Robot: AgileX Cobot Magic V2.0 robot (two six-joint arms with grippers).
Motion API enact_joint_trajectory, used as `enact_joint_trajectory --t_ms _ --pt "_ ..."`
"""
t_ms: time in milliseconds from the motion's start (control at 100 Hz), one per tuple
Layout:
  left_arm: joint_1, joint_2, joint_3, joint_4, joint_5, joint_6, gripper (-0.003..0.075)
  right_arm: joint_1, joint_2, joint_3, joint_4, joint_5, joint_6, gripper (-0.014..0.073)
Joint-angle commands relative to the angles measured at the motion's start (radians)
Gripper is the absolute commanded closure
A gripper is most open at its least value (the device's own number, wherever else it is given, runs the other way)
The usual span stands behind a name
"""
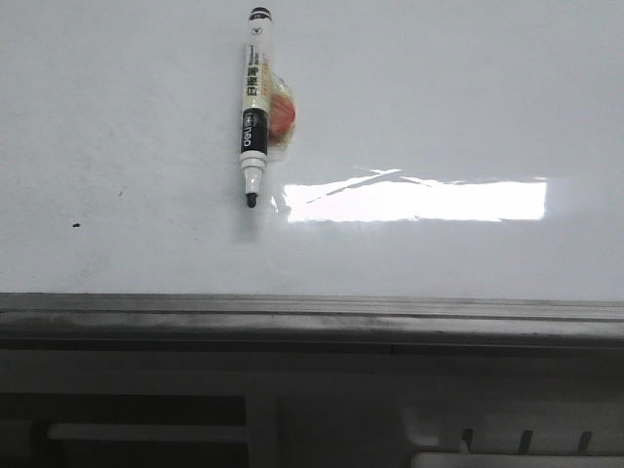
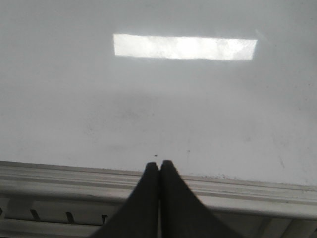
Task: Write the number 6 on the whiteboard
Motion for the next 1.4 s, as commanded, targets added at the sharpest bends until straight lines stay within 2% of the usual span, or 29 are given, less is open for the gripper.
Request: enact_joint_trajectory --t_ms 0,1119,1239,1389 --pt "-0.004 -0.031 0.045 -0.006 -0.062 -0.009 0.0739 -0.001 -0.018 0.025 -0.022 -0.019 -0.003 0.0657" --pt "-0.004 -0.031 0.045 -0.006 -0.062 -0.009 0.0739 -0.001 -0.018 0.025 -0.024 -0.021 -0.003 0.0657" --pt "-0.004 -0.031 0.045 0.057 -0.062 -0.009 0.0739 -0.001 -0.018 0.025 -0.120 -0.083 -0.003 0.0657" --pt "-0.004 -0.031 0.045 0.066 -0.064 -0.009 0.0739 -0.001 -0.018 0.025 -0.149 -0.298 -0.003 0.0657"
